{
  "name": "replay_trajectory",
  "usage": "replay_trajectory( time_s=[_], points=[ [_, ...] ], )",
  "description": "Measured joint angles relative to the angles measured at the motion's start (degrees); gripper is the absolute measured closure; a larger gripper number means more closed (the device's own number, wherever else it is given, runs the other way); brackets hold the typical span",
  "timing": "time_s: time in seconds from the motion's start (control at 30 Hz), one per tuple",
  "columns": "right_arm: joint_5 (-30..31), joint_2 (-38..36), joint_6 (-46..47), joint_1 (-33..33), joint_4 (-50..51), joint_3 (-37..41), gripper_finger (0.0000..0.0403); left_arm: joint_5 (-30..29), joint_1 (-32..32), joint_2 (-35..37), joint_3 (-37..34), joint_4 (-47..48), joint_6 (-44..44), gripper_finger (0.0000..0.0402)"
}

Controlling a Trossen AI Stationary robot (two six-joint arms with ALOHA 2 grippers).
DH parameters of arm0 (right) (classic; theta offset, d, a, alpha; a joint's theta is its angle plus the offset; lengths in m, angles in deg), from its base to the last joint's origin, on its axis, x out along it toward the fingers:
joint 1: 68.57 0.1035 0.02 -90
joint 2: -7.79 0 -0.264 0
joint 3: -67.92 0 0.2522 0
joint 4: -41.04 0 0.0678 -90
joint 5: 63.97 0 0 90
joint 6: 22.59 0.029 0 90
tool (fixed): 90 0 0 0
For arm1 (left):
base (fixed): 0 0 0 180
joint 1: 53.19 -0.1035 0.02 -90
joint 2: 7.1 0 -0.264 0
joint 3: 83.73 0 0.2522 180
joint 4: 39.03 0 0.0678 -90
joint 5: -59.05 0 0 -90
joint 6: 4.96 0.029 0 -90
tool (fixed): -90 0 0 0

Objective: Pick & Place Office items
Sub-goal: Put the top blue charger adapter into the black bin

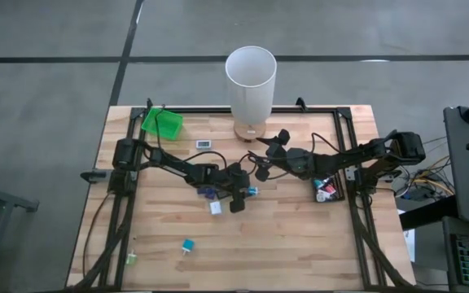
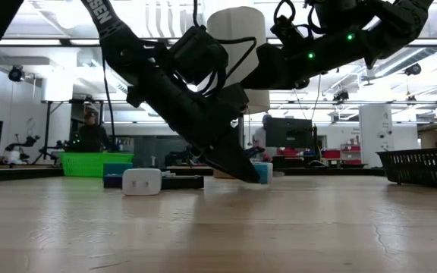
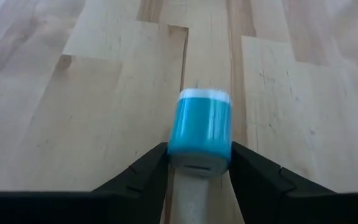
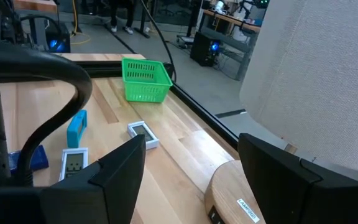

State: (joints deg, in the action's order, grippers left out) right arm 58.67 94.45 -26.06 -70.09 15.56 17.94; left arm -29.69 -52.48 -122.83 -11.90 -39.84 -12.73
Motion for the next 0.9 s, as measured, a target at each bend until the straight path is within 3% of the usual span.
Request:
replay_trajectory(
  time_s=[0.43,0.73,0.9],
  points=[
    [-0.01,0.0,0.0,0.0,0.0,0.0,0.0154,1.27,0.0,0.03,-0.11,1.36,-0.17,0.0227],
    [-0.01,0.0,0.0,0.0,0.0,0.0,0.0147,3.08,-0.22,0.72,-0.15,1.94,-0.11,0.0166],
    [-0.01,0.0,0.0,0.0,0.0,0.0,0.0152,3.57,-0.26,4.11,-0.27,4.13,1.72,0.0155]
  ],
)
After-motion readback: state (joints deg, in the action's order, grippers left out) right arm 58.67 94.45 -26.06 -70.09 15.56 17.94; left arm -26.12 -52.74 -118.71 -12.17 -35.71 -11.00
